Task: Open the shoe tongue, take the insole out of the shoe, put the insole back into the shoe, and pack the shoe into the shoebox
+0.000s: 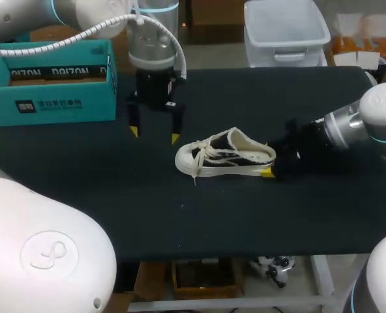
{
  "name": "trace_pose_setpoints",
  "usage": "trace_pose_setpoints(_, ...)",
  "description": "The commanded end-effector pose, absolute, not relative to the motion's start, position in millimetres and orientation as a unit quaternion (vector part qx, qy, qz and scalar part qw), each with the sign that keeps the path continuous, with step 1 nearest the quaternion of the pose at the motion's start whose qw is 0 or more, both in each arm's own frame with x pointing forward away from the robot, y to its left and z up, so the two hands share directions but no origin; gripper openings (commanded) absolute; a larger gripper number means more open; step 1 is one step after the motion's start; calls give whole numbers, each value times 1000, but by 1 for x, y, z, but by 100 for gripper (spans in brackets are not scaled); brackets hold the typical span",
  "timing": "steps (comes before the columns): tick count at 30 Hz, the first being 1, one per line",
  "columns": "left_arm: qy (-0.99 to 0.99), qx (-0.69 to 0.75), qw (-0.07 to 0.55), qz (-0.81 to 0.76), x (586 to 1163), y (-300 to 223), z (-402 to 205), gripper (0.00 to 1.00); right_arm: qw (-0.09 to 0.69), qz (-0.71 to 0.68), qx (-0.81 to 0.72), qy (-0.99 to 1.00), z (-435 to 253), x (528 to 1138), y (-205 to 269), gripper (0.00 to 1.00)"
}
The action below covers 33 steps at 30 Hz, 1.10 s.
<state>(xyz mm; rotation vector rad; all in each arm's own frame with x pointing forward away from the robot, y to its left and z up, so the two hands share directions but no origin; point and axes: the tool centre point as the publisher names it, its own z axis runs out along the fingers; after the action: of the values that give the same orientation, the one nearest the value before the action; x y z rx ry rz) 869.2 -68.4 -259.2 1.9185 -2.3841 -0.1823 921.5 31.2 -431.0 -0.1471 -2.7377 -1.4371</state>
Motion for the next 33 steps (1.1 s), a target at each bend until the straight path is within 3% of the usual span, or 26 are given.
trace_pose_setpoints(1, -773, 630, 38, -63, 871, -80, -254, 100, 23, -469, -44, -882, -438, 921, 33, 0)
trace_pose_setpoints(27, -726, 686, -29, -25, 872, -198, -251, 100, 24, -468, -45, -882, -438, 919, 39, 0)
trace_pose_setpoints(30, -721, 692, -31, -25, 874, -206, -256, 94, 24, -468, -45, -882, -438, 919, 39, 0)
trace_pose_setpoints(33, -712, 701, -38, -24, 875, -213, -263, 95, 24, -468, -45, -882, -438, 919, 39, 0)
